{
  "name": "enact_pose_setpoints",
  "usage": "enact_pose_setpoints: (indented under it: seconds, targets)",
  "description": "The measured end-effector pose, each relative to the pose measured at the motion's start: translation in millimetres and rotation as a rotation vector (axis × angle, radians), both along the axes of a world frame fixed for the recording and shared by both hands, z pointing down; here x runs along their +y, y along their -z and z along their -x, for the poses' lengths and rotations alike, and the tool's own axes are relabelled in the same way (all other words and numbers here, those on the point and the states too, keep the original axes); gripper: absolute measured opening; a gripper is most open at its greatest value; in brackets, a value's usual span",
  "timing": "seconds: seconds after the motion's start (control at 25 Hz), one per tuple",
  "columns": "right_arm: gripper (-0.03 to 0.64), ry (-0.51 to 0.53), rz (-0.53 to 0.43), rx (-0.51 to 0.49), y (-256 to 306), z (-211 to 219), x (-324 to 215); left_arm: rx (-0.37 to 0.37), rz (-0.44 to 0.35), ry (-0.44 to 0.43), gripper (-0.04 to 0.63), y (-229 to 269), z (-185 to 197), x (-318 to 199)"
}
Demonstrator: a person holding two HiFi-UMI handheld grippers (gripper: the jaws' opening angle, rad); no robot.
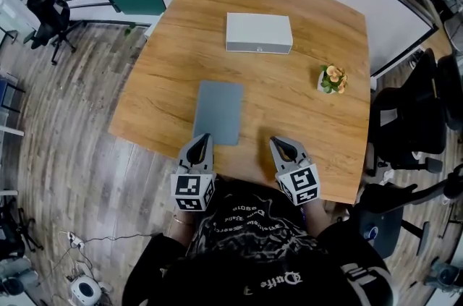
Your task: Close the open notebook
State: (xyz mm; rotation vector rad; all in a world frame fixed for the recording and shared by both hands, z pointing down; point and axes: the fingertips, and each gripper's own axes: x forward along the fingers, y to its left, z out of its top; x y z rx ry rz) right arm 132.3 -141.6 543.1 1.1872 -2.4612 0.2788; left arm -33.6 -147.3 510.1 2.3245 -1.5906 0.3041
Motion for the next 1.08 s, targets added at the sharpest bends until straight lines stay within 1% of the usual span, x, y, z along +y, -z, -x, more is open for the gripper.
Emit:
enact_pose_setpoints:
  seconds: [0.12, 0.24, 0.4, 0.56, 0.76, 1.08]
  targets:
    - [0.005, 0.012, -0.007, 0.033, -2.0, 4.6, 0.1, -0.013, 0.005, -0.024, 0.021, -2.7, -6.3, 1.5]
    - [0.005, 0.015, -0.007, 0.038, -2.4, 6.5, 0.5, -0.014, 0.013, -0.033, 0.021, -3.9, -8.6, 2.9]
    - [0.005, 0.019, -0.004, 0.044, -3.1, 7.6, 1.1, -0.009, 0.021, -0.034, 0.021, -7.0, -8.2, 3.6]
    - [0.005, 0.039, -0.019, 0.066, -3.3, 10.9, 2.2, -0.013, 0.025, -0.035, 0.021, -9.2, -8.1, 4.2]
    - [0.005, 0.054, -0.016, 0.094, -5.2, 12.1, 5.0, -0.014, 0.031, -0.038, 0.021, -11.6, -9.7, 4.0]
    - [0.005, 0.057, -0.020, 0.097, -1.6, 11.8, 5.9, -0.020, 0.031, -0.036, 0.021, -10.1, -7.5, 2.6]
